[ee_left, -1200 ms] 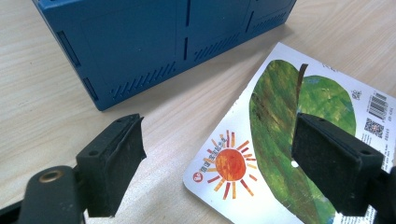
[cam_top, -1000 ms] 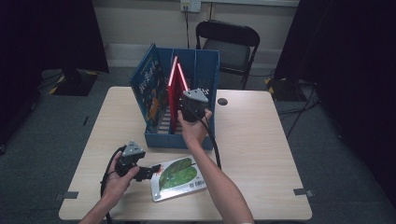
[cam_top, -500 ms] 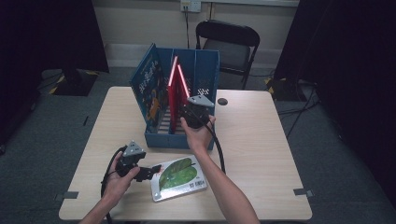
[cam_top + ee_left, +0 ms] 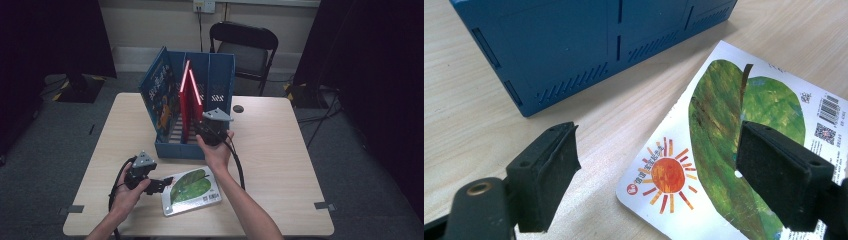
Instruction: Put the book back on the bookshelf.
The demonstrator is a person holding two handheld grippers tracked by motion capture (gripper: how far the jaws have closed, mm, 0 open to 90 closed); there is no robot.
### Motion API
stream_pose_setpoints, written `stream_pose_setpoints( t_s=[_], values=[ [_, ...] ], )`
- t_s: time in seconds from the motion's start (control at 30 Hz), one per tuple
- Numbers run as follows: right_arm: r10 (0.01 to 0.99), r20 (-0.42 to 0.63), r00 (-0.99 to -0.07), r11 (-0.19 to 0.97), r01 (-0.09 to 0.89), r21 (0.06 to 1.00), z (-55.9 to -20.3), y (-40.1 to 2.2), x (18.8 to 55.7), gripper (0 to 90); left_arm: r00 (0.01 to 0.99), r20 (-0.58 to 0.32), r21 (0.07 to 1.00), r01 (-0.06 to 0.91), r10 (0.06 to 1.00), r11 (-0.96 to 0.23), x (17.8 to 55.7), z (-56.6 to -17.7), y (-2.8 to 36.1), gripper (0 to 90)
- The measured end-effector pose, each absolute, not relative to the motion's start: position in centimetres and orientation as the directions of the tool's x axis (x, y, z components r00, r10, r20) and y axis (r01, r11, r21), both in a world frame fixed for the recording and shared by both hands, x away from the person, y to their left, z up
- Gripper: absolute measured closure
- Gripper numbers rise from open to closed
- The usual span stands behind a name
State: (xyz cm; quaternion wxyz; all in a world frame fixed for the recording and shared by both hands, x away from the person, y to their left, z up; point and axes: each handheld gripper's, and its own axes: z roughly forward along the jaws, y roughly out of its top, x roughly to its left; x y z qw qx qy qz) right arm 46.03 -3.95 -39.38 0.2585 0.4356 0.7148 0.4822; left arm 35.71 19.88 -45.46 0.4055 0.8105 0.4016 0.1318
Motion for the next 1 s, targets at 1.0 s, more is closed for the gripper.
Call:
stream_pose_setpoints(
  t_s=[1.0],
  values=[
    [0.843,0.044,-0.536,0.195,0.381,0.904,-41.1,-2.1,46.0,71.2,0.650,-0.107,0.760,0.542,0.753,-0.359,35.8,-45.5,19.7,17.0]
  ],
)
